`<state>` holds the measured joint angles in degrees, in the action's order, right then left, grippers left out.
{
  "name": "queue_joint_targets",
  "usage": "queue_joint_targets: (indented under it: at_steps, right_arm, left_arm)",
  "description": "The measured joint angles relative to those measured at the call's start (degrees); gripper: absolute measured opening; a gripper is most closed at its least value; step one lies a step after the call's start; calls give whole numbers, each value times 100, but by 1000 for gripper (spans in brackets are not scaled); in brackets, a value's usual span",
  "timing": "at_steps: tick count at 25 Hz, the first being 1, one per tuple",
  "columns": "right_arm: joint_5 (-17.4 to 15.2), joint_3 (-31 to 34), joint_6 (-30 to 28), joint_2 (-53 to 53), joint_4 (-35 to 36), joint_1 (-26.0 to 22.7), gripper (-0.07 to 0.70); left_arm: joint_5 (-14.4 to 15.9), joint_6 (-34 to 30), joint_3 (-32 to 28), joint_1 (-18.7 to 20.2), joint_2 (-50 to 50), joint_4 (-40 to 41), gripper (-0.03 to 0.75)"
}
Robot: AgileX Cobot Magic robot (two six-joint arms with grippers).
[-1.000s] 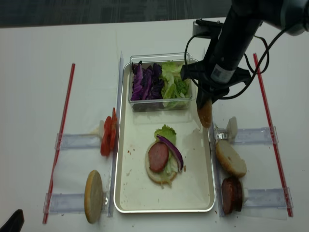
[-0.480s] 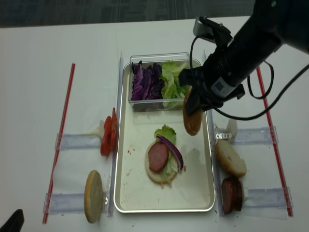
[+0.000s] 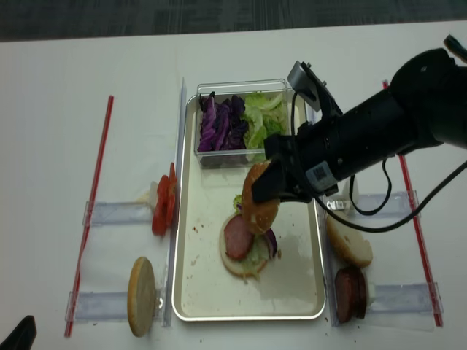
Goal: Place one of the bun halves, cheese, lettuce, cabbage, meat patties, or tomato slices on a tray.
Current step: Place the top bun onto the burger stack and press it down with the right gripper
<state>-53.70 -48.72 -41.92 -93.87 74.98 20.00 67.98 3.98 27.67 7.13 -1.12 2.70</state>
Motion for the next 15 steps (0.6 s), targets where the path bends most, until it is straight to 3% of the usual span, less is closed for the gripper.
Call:
queue_joint_targets:
  at_steps: [8,15]
  right_arm:
    - [6,184,-858,-35,897,0,120]
    - [-705,187,-1696,-601,1616,0,108]
  left_arm:
    - [0,0,0,0,0,0,422]
    - [0,0,0,0,0,0,422]
